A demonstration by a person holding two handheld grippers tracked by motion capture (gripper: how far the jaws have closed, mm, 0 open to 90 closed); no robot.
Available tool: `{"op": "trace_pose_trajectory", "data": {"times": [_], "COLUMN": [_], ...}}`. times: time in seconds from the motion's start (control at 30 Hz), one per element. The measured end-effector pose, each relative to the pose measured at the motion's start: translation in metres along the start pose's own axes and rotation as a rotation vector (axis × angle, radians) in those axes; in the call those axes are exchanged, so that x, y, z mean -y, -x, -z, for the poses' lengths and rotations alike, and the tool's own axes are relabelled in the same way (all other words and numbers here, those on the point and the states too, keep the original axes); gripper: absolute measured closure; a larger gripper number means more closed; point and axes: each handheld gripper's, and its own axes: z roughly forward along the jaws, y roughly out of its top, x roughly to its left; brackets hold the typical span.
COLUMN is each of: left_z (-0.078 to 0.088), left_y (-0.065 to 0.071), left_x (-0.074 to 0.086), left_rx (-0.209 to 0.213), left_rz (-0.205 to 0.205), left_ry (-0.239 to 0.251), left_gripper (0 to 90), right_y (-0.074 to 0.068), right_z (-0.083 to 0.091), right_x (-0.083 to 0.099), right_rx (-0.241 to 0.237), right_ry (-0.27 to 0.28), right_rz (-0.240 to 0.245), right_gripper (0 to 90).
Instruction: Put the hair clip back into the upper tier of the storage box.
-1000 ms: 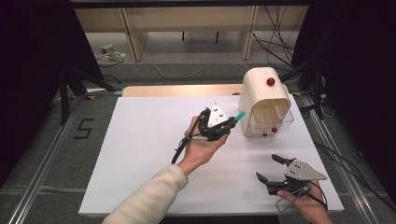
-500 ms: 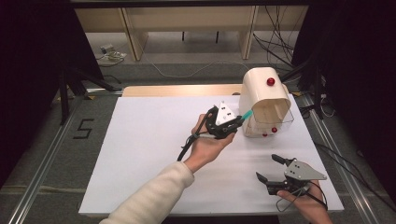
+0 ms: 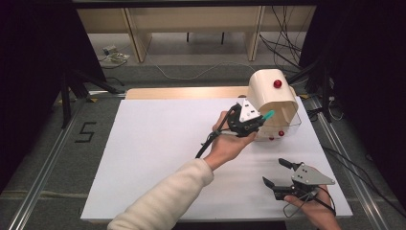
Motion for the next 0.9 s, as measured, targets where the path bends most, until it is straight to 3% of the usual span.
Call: {"op": "trace_pose_trajectory", "data": {"times": [0.3,0.6,0.9], "left_z": [-0.022,-0.035,-0.026], "left_y": [0.004,0.003,0.003], "left_x": [-0.009,-0.009,-0.013], "left_rx": [0.005,0.013,0.022], "left_rz": [-0.024,-0.020,-0.019], "left_ry": [-0.023,-0.041,-0.029], "left_gripper": [82.5,81.9,64.0], "right_y": [0.000,0.000,0.000], "right_z": [0.000,0.001,0.001], "right_x": [0.000,0.000,0.000], "right_rx": [0.001,-0.002,-0.003], "right_ry": [0.003,-0.005,-0.005], "right_rz": [0.000,-0.011,-0.007], "right_gripper": [16.3,16.3,16.3]}}
